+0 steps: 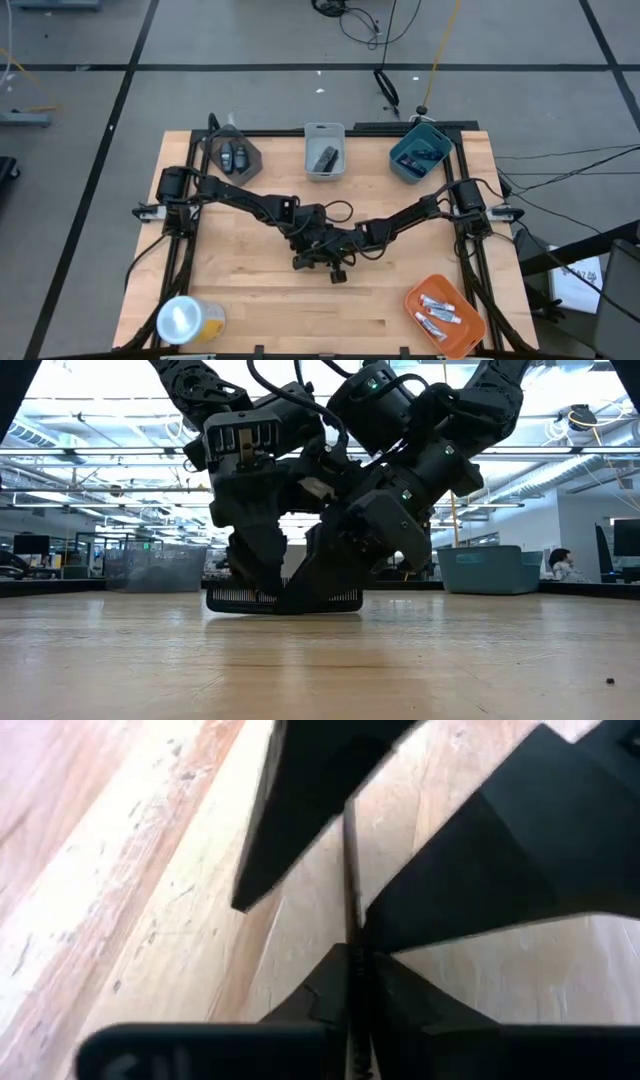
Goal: Pick & Place Travel size toiletries
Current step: Put the black comb into the gray bin
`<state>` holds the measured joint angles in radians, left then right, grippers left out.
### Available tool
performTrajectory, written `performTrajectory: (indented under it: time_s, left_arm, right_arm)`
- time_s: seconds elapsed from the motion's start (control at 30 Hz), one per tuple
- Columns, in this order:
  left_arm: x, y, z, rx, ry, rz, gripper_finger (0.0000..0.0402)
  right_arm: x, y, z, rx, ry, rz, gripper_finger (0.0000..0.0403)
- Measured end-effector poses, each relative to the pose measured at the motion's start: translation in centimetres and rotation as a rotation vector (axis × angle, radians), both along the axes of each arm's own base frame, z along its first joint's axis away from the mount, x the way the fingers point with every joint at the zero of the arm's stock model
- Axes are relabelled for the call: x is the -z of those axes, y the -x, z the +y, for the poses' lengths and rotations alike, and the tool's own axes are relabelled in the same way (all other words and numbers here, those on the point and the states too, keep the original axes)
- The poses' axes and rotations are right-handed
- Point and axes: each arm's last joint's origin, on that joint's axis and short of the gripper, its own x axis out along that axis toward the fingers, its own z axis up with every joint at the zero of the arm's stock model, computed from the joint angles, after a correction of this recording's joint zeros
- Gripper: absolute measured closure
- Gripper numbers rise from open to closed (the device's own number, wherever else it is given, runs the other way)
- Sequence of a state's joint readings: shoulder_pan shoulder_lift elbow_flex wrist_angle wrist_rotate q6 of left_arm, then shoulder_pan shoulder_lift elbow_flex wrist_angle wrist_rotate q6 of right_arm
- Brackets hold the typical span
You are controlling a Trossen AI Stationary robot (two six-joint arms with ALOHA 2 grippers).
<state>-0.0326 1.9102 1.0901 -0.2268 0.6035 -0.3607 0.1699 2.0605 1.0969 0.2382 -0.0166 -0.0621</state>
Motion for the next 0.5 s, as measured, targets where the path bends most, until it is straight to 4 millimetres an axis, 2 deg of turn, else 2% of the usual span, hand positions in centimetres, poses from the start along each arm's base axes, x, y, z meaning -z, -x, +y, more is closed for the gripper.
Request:
performTrajectory:
  time_s: [0.27, 0.5]
  left_arm:
    - [-0.1, -0.1, 0.3, 0.02, -0.017, -0.03, 0.0218]
    - [-2.9, 0.7, 0.8, 0.024, -0.038, -0.085, 0.0218]
  right_arm:
    - [0.0, 0.0, 0.1, -0.013, 0.0, -0.001, 0.0397]
    - [-0.4, 0.0, 0.0, -0.002, 0.004, -0.013, 0.0399]
